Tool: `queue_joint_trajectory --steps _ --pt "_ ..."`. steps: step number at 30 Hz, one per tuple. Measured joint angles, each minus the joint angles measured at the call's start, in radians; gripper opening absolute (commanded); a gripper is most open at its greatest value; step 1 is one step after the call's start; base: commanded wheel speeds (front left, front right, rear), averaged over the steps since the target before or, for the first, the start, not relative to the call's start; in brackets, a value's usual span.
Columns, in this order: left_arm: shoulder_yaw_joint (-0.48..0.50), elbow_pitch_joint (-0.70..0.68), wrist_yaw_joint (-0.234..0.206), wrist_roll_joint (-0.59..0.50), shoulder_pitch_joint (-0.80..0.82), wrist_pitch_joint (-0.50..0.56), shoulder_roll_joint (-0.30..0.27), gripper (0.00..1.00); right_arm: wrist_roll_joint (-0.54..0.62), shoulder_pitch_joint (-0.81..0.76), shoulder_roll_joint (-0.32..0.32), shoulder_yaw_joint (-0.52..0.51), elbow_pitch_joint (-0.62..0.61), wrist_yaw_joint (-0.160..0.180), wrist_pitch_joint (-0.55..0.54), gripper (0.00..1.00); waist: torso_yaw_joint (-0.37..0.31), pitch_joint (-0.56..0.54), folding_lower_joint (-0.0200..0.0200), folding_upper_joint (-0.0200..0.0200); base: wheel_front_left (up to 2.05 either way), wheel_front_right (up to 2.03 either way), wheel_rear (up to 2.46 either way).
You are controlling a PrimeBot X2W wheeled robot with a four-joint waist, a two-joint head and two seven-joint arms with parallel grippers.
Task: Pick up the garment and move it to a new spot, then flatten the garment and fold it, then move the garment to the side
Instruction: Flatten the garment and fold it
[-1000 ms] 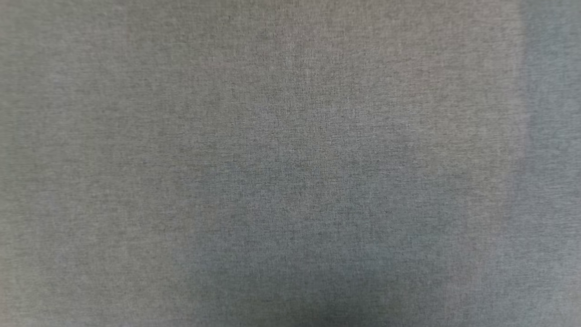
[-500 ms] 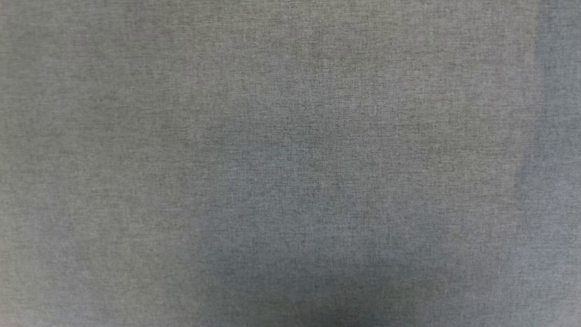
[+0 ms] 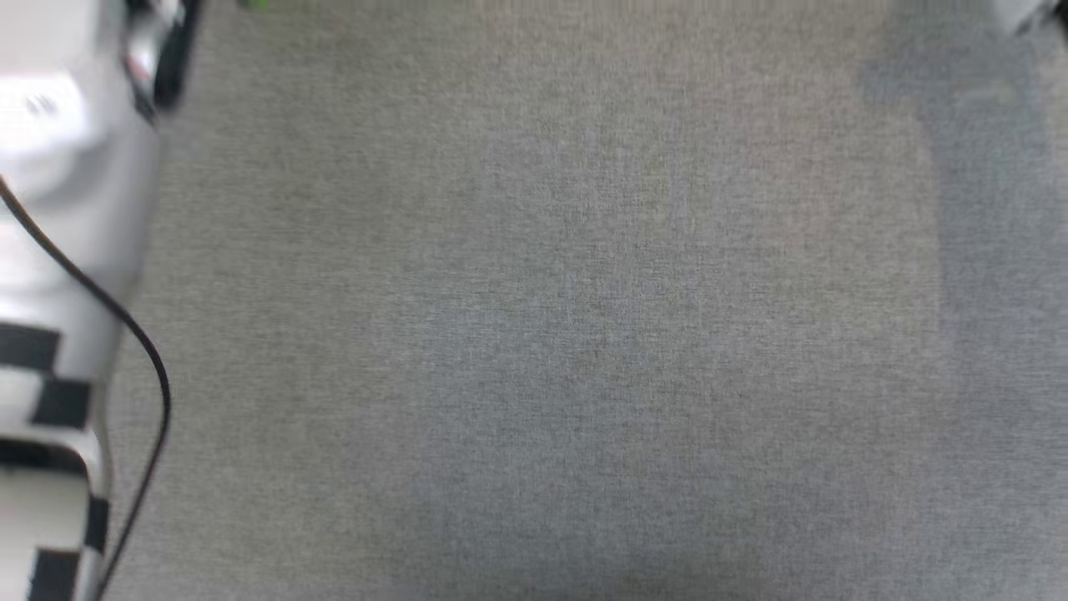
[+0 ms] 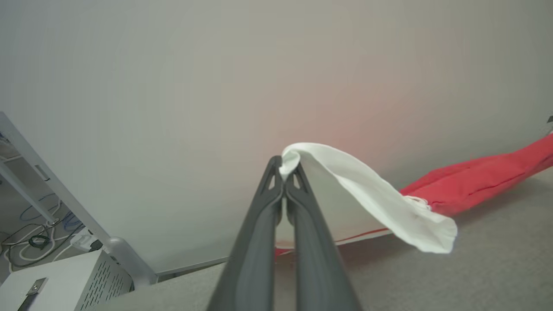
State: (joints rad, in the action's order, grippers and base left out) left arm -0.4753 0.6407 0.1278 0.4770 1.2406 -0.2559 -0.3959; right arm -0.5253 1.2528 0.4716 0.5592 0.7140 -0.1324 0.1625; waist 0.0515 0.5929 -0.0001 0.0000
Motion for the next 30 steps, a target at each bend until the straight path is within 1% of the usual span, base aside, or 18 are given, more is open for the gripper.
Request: queue_joint_trajectory --steps 6,10,14,18,22,26,28,30 --pt "-0.028 -0.047 -0.003 0.036 -0.245 0.003 0.005 0.0 -0.082 -0.203 0.039 0.077 -0.026 0.0 0.001 0.0 0.017 -0.102 0.0 0.0 0.0 0.0 0.0" --pt "-0.04 -0.083 -0.014 0.072 -0.397 0.038 -0.001 0.0 -0.135 -0.318 0.053 0.121 -0.038 0.0 0.009 0.0 0.027 -0.173 0.0 0.0 0.0 0.0 0.0" --pt "-0.047 -0.125 -0.022 0.108 -0.544 0.081 -0.03 0.0 -0.188 -0.418 0.065 0.156 -0.048 0.0 0.009 0.0 0.036 -0.243 0.0 0.0 0.0 0.0 0.0" --pt "-0.056 -0.195 -0.05 0.128 -0.674 0.116 -0.063 0.0 -0.203 -0.496 0.084 0.205 -0.068 0.0 0.018 0.0 0.045 -0.305 -0.0001 0.0 0.0 0.0 0.0" --pt "-0.059 -0.281 -0.08 0.154 -0.793 0.156 -0.096 0.0 -0.249 -0.557 0.098 0.214 -0.073 0.0 0.03 0.0 0.057 -0.357 -0.0001 0.0 0.0 0.0 0.0" --pt "-0.066 -0.369 -0.09 0.186 -0.886 0.199 -0.132 0.0 -0.28 -0.613 0.102 0.221 -0.074 0.0 0.035 0.0 0.07 -0.399 -0.0001 0.0 0.0 0.0 0.0" --pt "-0.066 -0.415 -0.101 0.193 -0.928 0.216 -0.151 0.0 -0.306 -0.642 0.104 0.22 -0.074 0.001 0.036 0.0 0.076 -0.419 -0.0001 0.0 0.0 0.0 0.0" --pt "-0.069 -0.454 -0.102 0.203 -0.96 0.235 -0.17 0.0 -0.318 -0.665 0.108 0.219 -0.076 0.001 0.04 0.0 0.081 -0.437 -0.0001 0.0 0.0 0.0 0.0"
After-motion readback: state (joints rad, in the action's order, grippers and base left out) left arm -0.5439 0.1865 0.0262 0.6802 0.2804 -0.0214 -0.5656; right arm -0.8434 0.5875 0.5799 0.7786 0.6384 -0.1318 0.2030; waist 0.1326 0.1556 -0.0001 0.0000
